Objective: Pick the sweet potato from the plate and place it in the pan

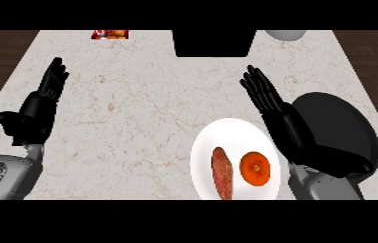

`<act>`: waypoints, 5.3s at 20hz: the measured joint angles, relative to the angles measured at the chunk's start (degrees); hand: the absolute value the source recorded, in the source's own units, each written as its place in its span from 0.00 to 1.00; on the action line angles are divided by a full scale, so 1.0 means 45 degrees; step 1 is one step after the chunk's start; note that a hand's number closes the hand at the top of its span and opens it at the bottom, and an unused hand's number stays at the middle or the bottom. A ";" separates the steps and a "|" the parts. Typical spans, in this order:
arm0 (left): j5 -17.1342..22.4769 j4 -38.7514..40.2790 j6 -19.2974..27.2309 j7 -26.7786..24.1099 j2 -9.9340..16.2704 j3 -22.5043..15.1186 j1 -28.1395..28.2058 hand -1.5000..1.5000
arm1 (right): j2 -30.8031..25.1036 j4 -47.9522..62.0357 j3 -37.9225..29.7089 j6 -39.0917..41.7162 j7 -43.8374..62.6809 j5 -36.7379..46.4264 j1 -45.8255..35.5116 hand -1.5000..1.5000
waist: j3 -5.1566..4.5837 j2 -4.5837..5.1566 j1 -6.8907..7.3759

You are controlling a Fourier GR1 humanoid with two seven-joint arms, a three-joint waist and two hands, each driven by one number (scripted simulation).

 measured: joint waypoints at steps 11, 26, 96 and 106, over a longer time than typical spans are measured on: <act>0.1470 -0.1078 0.0008 0.2262 -0.1169 0.0319 0.0327 0.50 | -0.1831 0.1491 -0.0837 0.2686 -0.1903 0.0585 -0.0008 0.00 | -0.0025 0.0074 -0.0059; 0.1367 -0.1626 -0.0115 0.3127 -0.1700 0.0555 0.0511 0.50 | -0.4869 0.1383 -0.1395 0.3636 -0.4145 0.4867 0.0287 0.00 | -0.0053 0.0080 -0.0016; -0.1552 -0.2887 -0.2092 0.4622 -0.4141 0.2822 0.1077 0.50 | 0.1515 0.3271 0.3646 0.6729 0.1710 1.9028 -0.0848 0.00 | -0.0043 0.0091 -0.0019; -0.1861 -0.3100 -0.2124 0.5052 -0.4436 0.2989 0.0856 0.50 | 0.2395 0.4737 0.3558 0.5596 0.0280 1.9819 -0.1169 1.00 | -0.0086 0.0013 -0.0025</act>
